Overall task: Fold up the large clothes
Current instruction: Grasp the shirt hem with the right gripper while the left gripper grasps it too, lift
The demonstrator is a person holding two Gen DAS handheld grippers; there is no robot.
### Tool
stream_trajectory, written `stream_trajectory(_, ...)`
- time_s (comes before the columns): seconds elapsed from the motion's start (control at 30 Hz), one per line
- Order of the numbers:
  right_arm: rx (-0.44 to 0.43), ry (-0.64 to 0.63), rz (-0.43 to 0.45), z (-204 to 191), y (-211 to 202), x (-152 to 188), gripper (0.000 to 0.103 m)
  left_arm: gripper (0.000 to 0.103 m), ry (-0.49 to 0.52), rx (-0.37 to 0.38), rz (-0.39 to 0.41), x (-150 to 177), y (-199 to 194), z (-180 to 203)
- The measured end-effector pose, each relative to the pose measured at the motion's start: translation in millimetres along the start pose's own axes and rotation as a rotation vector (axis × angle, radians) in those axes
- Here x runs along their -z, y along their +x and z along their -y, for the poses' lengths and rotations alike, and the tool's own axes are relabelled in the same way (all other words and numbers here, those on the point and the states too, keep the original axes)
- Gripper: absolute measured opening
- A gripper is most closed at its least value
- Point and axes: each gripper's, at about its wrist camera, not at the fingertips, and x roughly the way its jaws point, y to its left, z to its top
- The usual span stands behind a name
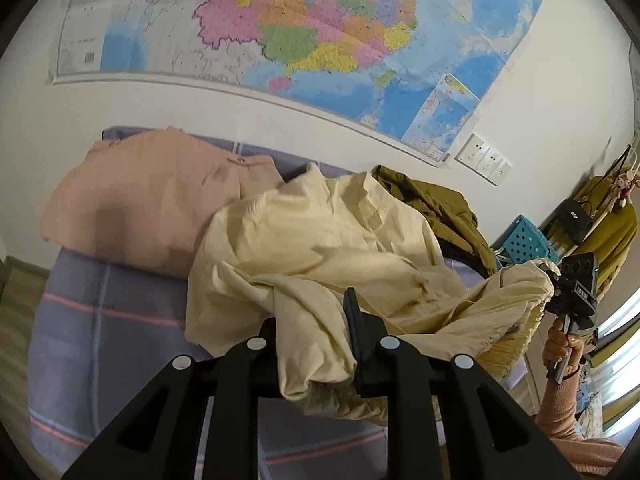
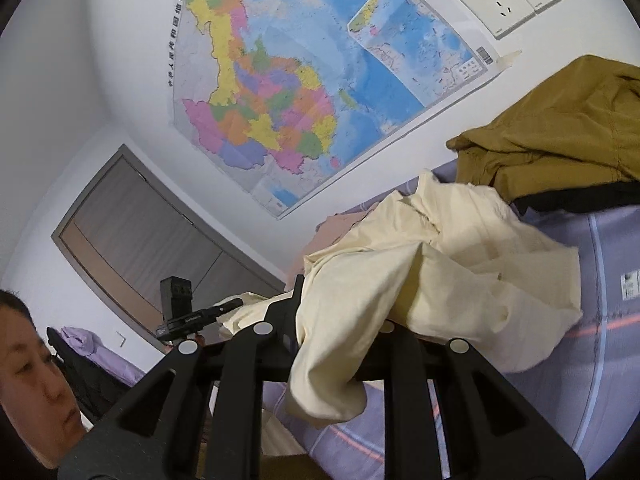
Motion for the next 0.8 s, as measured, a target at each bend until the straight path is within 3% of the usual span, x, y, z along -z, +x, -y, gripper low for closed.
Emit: stream_trajectory(0.8, 0.083, 0.13, -0.039, 59.6, 68.7, -88.7, 0.018, 0.019, -0.008, -0.106, -0.088, -107.2, 68.7, -20.0)
